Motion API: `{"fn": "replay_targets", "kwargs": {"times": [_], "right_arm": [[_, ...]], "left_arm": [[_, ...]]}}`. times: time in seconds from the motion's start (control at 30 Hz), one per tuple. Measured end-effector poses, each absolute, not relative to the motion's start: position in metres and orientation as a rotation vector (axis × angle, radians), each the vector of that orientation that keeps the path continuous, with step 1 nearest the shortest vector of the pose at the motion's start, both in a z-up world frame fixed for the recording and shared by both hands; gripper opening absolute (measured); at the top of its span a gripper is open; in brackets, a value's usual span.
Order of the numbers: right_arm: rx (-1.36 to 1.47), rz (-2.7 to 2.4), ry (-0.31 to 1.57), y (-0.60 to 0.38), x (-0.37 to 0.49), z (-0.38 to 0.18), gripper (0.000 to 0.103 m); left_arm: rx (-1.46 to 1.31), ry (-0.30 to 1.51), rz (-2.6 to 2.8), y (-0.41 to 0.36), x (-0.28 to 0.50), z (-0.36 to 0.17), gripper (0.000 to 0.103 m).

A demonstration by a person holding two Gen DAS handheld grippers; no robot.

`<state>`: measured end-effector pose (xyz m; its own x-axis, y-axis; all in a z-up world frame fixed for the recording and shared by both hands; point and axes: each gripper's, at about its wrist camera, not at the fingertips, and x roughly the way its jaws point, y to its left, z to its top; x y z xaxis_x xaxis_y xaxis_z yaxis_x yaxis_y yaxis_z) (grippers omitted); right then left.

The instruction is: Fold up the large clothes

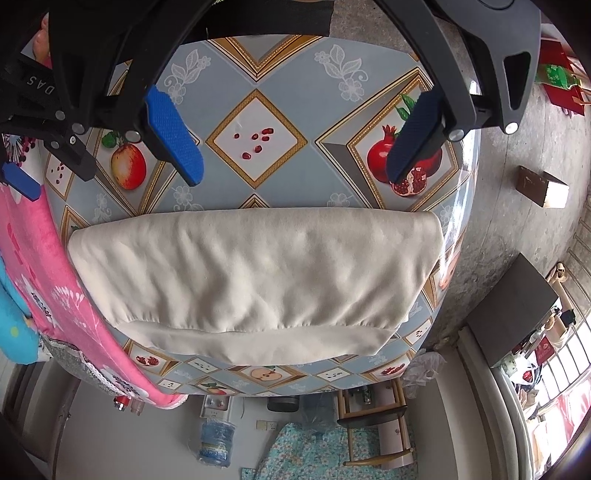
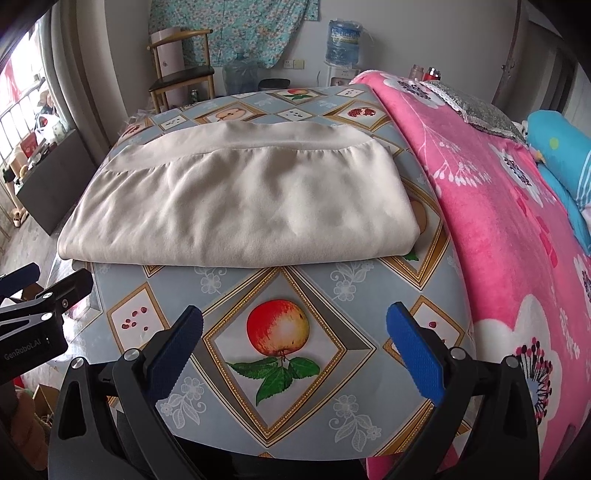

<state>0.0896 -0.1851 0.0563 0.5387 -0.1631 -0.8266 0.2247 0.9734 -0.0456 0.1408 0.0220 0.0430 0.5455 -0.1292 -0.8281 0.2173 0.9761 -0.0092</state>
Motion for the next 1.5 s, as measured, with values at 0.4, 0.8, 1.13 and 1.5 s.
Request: {"fn": "replay_targets", "kwargs": {"times": [0.4,0.8,1.13,1.5], "right_arm": [[0.085,-0.238,0.973,-0.1891,0.0902,0.0576,0.097],[0.088,-0.236,0.971,-0.1888,0.0892,0.0589,0.097],[0.088,-0.237,0.972,-0.1891,0.0898,0.0586,0.097],[0.088,-0.236,0.973,-0.1886,0.09,0.0586,0.097]], "left_arm": [[0.116,0.982,-0.206,0.0171,0.1403,0.0394,0.096],[0.122,0.986,-0.204,0.0158,0.1399,0.0372,0.096],[0.124,0.985,-0.202,0.0152,0.1399,0.0374,0.096],[0.124,0.987,-0.201,0.0159,0.1398,0.0373,0.096]]}}
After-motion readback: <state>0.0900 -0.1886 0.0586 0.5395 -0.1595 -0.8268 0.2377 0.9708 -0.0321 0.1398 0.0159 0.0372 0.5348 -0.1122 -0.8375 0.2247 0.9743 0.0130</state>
